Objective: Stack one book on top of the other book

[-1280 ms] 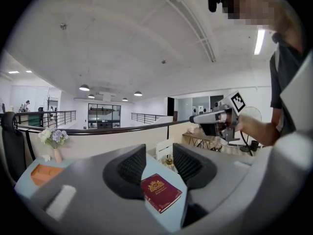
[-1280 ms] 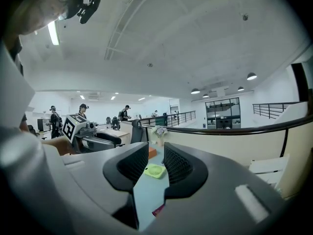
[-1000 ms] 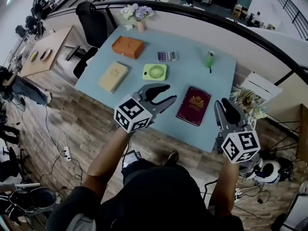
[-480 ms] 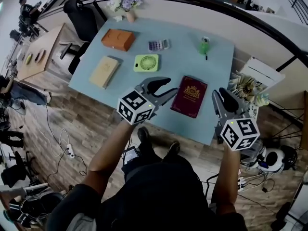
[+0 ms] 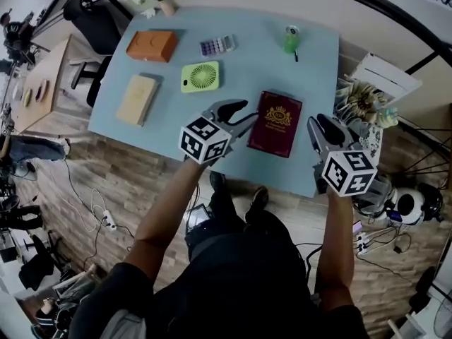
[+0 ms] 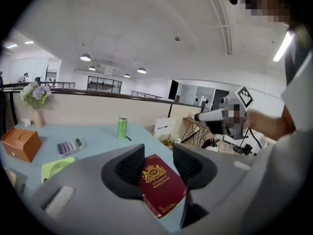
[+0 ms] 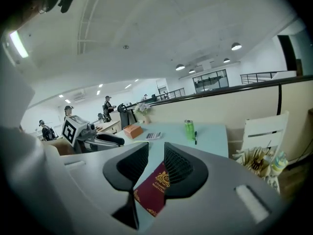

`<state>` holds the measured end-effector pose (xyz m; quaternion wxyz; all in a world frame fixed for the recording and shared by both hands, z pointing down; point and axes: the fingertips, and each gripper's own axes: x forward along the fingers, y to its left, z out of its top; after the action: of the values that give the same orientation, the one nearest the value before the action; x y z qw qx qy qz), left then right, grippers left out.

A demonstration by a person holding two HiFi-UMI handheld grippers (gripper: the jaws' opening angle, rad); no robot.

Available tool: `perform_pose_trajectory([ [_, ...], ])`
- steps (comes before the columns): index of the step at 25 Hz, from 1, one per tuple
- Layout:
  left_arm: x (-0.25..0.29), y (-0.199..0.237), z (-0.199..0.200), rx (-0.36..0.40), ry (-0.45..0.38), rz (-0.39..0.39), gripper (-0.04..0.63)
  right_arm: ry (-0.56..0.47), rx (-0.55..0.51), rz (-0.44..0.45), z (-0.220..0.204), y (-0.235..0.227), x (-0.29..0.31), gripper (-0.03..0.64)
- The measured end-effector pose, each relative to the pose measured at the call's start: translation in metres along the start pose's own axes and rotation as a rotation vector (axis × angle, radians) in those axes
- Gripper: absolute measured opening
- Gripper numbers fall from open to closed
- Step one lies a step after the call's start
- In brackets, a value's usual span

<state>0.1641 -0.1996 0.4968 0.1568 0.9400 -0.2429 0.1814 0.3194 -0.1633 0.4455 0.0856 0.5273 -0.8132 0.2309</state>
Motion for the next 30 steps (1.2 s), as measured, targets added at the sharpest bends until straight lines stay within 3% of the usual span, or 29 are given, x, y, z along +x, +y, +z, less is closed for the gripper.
perform_pose_trajectory([
  [16,0.073,0.051,-0.118,-0.178,0.169,-0.012,0.218,0.219,0.179,-0.063,-0.127,-0.052,0.079,0.101],
  [30,0.113,0.042,-0.163,-0.230,0.251,-0.049,0.219,0.334,0.313,-0.094,-0.198,-0.082,0.104,0.135],
])
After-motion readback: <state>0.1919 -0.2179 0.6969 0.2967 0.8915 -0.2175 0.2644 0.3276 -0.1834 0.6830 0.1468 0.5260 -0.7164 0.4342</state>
